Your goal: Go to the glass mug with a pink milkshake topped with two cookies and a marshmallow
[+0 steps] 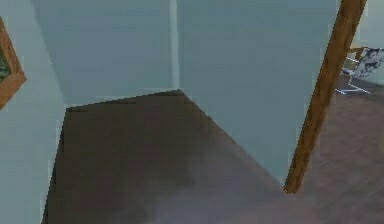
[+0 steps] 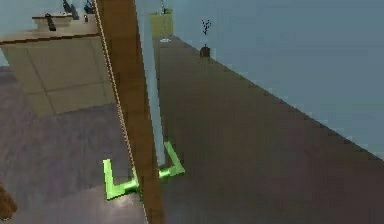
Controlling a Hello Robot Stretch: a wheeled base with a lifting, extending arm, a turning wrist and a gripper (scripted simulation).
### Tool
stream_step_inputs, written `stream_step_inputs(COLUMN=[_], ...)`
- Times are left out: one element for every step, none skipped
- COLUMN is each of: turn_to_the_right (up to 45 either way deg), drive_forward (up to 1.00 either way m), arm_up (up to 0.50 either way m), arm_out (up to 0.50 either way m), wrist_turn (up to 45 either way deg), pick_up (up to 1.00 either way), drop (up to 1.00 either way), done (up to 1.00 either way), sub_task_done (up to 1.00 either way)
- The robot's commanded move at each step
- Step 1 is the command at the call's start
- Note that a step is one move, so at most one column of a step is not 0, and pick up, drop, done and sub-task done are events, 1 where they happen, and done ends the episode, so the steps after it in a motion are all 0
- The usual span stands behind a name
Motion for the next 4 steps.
stream_step_inputs(turn_to_the_right=[0.0, 45.0, 18.0, 0.0], drive_forward=[0.45, 0.0, 0.0, 1.0], arm_up=[0.0, 0.0, 0.0, 0.0], arm_out=[0.0, 0.0, 0.0, 0.0], wrist_turn=[0.0, 0.0, 0.0, 0.0], pick_up=[0.0, 0.0, 0.0, 0.0], drop=[0.0, 0.0, 0.0, 0.0], done=[0.0, 0.0, 0.0, 0.0], sub_task_done=[0.0, 0.0, 0.0, 0.0])
